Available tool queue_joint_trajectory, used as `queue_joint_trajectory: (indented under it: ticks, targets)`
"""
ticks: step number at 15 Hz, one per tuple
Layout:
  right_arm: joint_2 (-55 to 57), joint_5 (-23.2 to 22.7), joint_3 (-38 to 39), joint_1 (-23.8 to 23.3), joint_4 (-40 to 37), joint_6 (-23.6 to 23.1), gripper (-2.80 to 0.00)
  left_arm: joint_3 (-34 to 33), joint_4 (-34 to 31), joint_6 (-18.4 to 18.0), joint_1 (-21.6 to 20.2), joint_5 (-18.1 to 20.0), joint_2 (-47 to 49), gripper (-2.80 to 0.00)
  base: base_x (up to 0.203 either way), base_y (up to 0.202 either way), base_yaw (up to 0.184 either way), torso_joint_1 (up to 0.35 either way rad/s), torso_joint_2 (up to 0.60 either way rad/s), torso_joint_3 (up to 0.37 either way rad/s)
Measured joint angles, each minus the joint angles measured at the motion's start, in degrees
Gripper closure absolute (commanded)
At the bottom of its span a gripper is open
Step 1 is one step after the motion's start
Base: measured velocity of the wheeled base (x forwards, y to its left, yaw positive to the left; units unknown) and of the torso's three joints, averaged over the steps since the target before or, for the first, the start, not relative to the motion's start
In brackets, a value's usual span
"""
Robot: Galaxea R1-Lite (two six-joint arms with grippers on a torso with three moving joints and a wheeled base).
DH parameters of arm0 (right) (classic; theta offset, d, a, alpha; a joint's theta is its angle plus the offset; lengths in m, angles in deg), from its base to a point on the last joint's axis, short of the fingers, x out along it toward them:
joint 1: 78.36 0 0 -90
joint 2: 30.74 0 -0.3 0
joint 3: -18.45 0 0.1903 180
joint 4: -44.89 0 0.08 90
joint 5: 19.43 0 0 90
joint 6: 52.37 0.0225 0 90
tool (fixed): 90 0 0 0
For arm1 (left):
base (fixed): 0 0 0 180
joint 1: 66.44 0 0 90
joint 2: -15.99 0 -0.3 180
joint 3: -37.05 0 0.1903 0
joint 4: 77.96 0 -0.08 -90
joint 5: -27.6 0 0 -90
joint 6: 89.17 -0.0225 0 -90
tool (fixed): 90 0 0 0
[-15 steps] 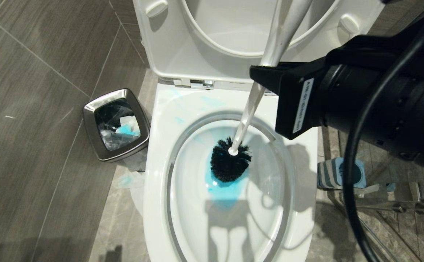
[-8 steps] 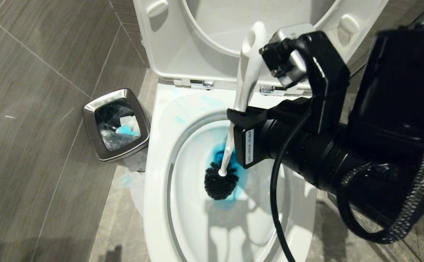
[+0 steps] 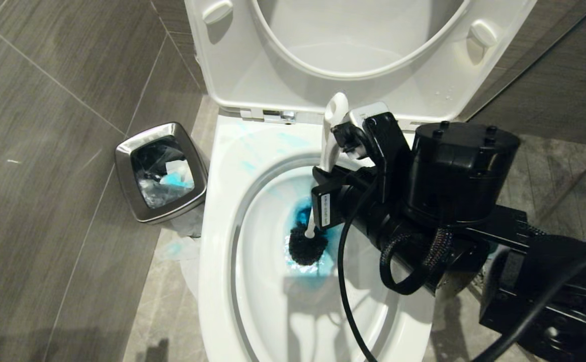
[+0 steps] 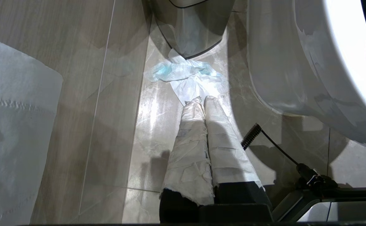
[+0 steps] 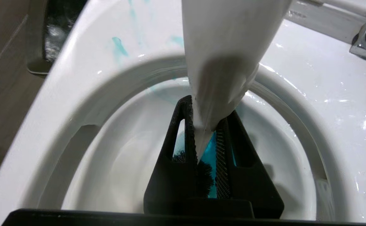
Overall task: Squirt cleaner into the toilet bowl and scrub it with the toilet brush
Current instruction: Scrub the toilet bowl
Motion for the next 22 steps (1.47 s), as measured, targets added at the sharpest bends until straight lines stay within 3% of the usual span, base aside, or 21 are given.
queue_joint_trajectory:
  ticks: [4,7,13,17,22]
  targets:
    - [3.7,0.0,-1.1,-2.8,4.6,-0.5,0.00,0.0,0.0,0.0,0.0,0.0,0.0,0.00,0.000,0.000,0.000,0.000,0.00,0.000]
    - [6.6,0.0,-2.1,-5.1,10.6,-4.4,0.00,0.0,0.0,0.0,0.0,0.0,0.0,0.00,0.000,0.000,0.000,0.000,0.00,0.000]
    - [9.9,1.1,-12.6,-8.0,13.8,-9.0,0.00,0.0,0.0,0.0,0.0,0.0,0.0,0.00,0.000,0.000,0.000,0.000,0.00,0.000]
    - [10.9,3.0,-17.8,-3.7,12.8,-10.3,0.00,0.0,0.0,0.0,0.0,0.0,0.0,0.00,0.000,0.000,0.000,0.000,0.00,0.000]
    - [11.4,5.6,-18.1,4.1,12.0,-9.8,0.00,0.0,0.0,0.0,0.0,0.0,0.0,0.00,0.000,0.000,0.000,0.000,0.00,0.000]
